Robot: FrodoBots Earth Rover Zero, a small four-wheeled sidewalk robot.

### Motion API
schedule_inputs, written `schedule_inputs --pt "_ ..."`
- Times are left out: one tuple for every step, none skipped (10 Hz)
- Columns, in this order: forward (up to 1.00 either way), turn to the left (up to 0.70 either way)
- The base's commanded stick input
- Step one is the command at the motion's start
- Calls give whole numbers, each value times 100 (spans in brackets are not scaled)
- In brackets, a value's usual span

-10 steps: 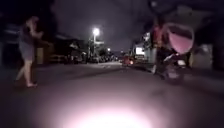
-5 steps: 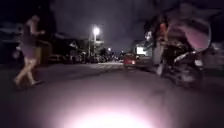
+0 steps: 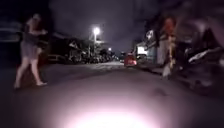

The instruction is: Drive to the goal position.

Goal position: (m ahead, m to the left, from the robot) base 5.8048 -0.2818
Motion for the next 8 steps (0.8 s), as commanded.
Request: schedule_inputs --pt "100 0" --pt "100 0" --pt "100 0" --pt "100 -1" --pt "100 -4" --pt "100 -4" --pt "100 -4" --pt "100 -4"
